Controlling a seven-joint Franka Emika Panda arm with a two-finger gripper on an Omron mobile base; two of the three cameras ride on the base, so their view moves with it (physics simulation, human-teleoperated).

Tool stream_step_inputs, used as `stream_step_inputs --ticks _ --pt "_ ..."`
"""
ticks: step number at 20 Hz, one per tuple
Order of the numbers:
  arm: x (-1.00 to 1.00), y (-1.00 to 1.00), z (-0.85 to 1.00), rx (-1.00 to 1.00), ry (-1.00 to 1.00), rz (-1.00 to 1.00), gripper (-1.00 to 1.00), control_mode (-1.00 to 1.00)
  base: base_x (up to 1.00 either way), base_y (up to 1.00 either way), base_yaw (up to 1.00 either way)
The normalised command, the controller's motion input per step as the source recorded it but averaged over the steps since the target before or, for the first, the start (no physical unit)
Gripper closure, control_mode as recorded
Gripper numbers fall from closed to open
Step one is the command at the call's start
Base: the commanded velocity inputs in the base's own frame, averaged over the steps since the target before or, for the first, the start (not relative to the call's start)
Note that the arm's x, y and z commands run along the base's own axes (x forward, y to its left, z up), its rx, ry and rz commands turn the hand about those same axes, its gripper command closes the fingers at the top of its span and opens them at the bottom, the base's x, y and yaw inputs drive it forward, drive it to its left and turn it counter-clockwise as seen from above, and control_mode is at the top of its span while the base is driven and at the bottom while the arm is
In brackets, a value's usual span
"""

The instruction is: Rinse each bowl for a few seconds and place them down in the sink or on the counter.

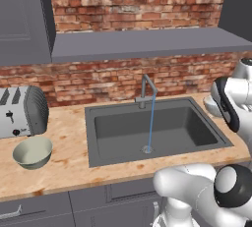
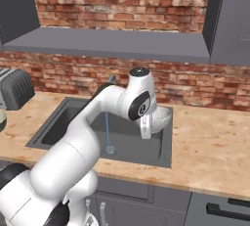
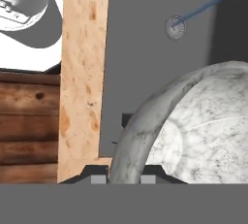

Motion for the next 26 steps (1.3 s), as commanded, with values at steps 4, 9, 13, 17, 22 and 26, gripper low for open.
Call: stream_step_inputs --ticks 4,9,13,17,22,26 --pt "0.0 0.33 -0.08 0.0 0.0 0.12 1.0 -1.0 0.0 0.0 0.0" --pt "0.09 0.26 -0.07 0.05 0.01 0.12 1.0 -1.0 0.0 0.0 0.0" --pt "0.16 0.21 -0.08 0.07 0.02 0.13 1.0 -1.0 0.0 0.0 0.0" --pt "0.14 0.22 -0.1 0.06 0.02 0.13 1.0 -1.0 0.0 0.0 0.0" --pt "0.16 0.21 -0.12 0.06 0.03 0.13 1.0 -1.0 0.0 0.0 0.0" --pt "0.19 0.21 -0.13 0.05 0.02 0.14 1.0 -1.0 0.0 0.0 0.0"
